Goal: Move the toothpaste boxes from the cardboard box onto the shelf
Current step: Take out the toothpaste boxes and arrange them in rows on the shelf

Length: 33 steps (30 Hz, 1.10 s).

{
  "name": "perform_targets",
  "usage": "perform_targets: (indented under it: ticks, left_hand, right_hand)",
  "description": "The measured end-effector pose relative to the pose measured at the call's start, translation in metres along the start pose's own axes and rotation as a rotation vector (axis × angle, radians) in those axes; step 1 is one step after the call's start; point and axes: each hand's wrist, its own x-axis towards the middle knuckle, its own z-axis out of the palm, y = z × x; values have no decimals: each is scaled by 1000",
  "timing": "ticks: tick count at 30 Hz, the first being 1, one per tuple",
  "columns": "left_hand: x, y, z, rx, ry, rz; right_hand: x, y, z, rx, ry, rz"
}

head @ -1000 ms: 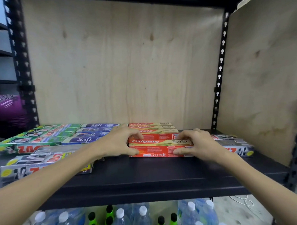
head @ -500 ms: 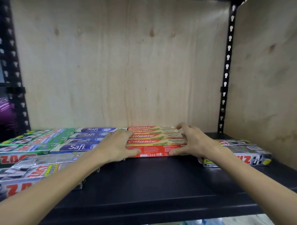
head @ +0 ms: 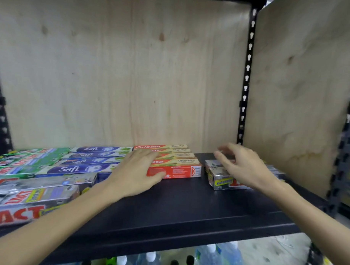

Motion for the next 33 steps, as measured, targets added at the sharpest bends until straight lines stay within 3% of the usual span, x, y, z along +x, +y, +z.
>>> perform_targets:
  ticks: [5, 12, 17, 25, 30, 33]
  left_hand:
    - [18, 72, 15, -238, 61, 141]
    - [37, 129, 26, -213, -77, 168]
    - [14, 131, 26, -128, -59, 248]
    - [-16, 124, 17, -212, -48, 319]
    - [-18, 115, 10, -418, -201, 298]
    - [-22, 103, 10, -377, -6, 199]
  right_hand:
    - [-27, 48, -16, -146, -82, 95]
    - [-46, 42, -24, -203, -150, 28]
    - [-66, 34, -32, -225, -136, -17]
    - [-98, 18, -59, -227, -187, -40]
    - [-108, 18, -77, -346, -176, -50]
    - [-110, 24, -77, -343, -196, -41]
